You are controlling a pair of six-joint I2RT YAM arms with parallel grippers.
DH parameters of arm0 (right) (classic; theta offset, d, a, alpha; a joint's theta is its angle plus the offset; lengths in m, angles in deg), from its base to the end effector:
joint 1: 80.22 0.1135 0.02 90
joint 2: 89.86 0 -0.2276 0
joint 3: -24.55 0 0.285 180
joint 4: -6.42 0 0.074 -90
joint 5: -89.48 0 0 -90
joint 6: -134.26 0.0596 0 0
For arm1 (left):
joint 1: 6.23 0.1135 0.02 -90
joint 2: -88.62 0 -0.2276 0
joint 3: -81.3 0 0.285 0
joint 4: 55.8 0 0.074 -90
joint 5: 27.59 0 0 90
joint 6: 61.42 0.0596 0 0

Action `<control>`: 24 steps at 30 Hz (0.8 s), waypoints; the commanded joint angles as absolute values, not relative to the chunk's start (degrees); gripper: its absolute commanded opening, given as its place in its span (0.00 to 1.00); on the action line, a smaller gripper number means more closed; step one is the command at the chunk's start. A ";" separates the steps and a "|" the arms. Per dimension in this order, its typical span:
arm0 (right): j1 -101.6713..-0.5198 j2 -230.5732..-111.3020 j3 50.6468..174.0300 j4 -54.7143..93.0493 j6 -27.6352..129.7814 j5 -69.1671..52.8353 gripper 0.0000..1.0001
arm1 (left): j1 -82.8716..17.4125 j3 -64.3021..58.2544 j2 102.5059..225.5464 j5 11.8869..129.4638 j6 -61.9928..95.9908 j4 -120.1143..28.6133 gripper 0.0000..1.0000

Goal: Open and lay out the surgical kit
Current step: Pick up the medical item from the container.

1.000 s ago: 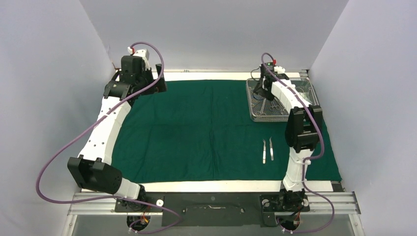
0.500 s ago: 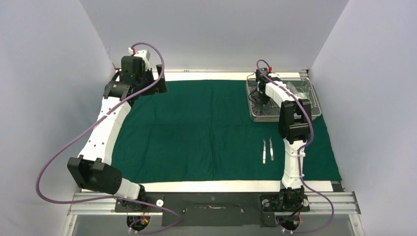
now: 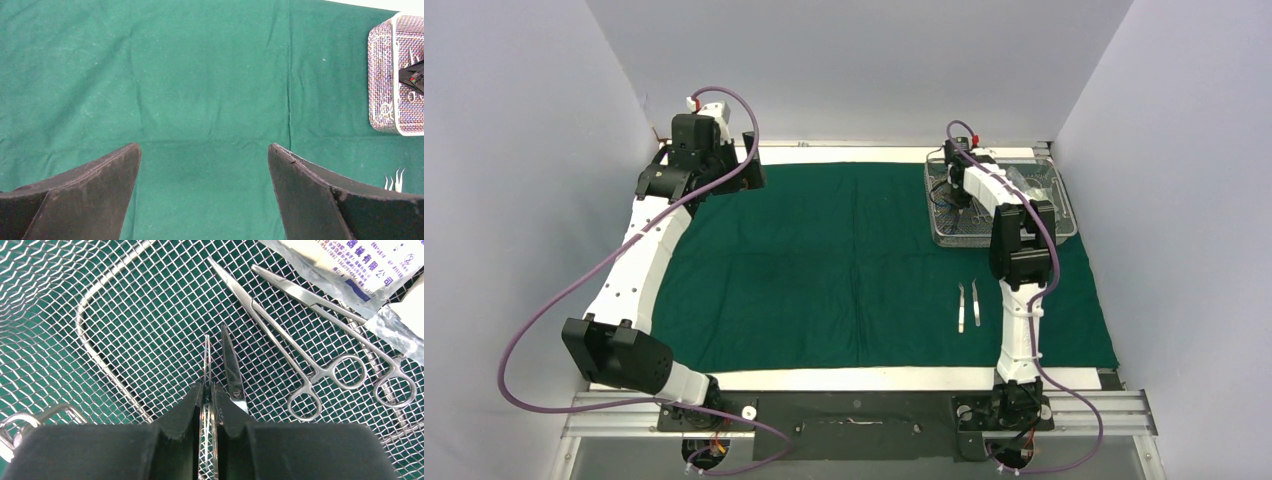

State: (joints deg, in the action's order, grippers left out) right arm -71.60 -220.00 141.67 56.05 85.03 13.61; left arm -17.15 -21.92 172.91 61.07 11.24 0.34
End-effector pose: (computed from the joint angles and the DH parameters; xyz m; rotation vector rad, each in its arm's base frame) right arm 0.5014 0.0613 0.1062 0.7977 2.4841 -0.0286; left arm 0.3668 -0.0694 0.3516 -0.1379 2.2269 -0.2450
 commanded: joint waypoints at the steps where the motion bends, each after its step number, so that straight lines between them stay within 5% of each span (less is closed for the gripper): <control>1: -71.52 -220.57 145.16 54.30 84.02 13.82 0.05 | -16.99 -22.88 173.07 61.52 11.62 -0.93 0.96; 13: -71.85 -213.78 150.42 55.19 76.22 15.41 0.05 | -16.99 -22.57 172.86 61.36 11.97 -1.01 0.96; 24: -71.87 -192.43 132.75 54.16 61.43 3.00 0.05 | -17.02 -22.64 174.93 64.99 10.67 -2.05 0.96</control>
